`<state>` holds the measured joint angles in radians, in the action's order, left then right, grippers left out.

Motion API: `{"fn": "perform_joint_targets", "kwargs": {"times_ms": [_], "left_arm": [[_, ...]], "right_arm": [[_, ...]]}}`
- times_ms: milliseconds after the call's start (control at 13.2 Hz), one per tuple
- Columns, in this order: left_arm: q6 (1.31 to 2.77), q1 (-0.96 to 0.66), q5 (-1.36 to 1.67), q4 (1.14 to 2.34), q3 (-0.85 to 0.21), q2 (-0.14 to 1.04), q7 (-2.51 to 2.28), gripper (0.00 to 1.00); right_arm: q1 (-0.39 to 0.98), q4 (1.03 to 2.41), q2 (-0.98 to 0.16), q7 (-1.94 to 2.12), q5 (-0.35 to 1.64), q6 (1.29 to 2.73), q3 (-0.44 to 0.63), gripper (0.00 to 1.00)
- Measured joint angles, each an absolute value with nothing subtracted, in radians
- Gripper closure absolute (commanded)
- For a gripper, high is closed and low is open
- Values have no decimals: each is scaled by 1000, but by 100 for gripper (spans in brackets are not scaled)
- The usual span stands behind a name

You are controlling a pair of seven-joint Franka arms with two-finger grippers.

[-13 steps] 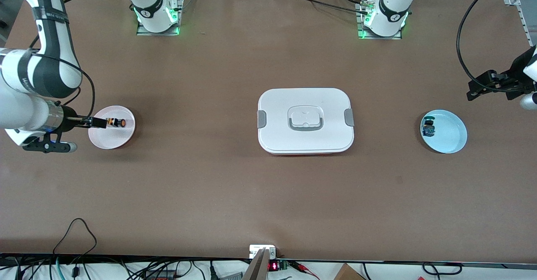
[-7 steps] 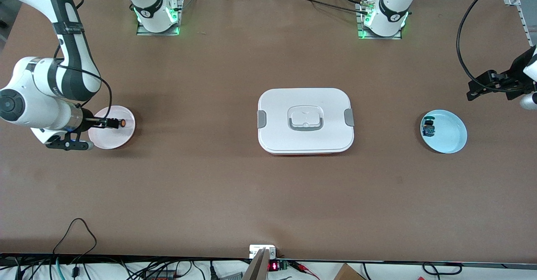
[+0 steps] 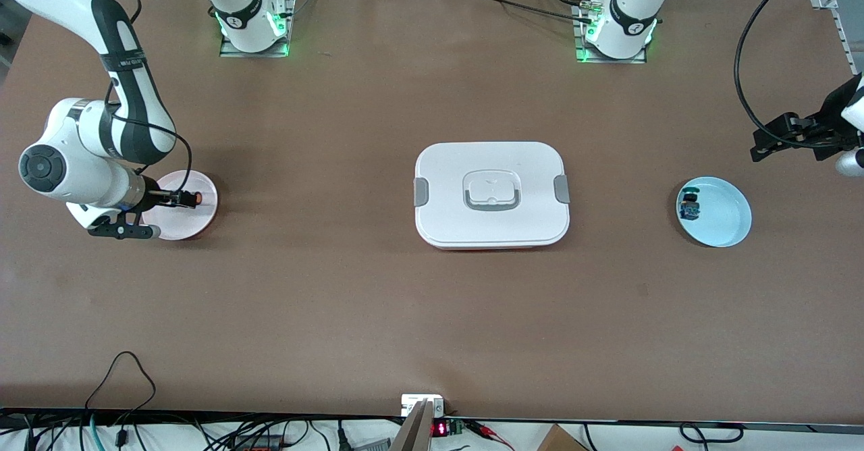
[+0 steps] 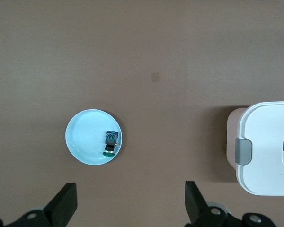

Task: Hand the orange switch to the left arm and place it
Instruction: 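Lower the right gripper and close it on the orange switch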

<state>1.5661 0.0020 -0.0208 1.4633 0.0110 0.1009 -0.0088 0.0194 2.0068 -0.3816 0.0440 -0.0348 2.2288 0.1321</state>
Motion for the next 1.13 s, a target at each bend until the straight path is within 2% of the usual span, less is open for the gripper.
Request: {"fn": "perform_joint_targets", "kwargs": {"times_ms": [907, 1134], "left_arm": [[1565, 2, -21, 1463, 11, 101, -9, 0], [1565, 2, -21, 1463, 11, 101, -9, 0]], "right_arm": [[-12, 2136, -413, 147, -47, 2455, 132, 0], [-17, 2145, -415, 159, -47, 2464, 133, 0]]}}
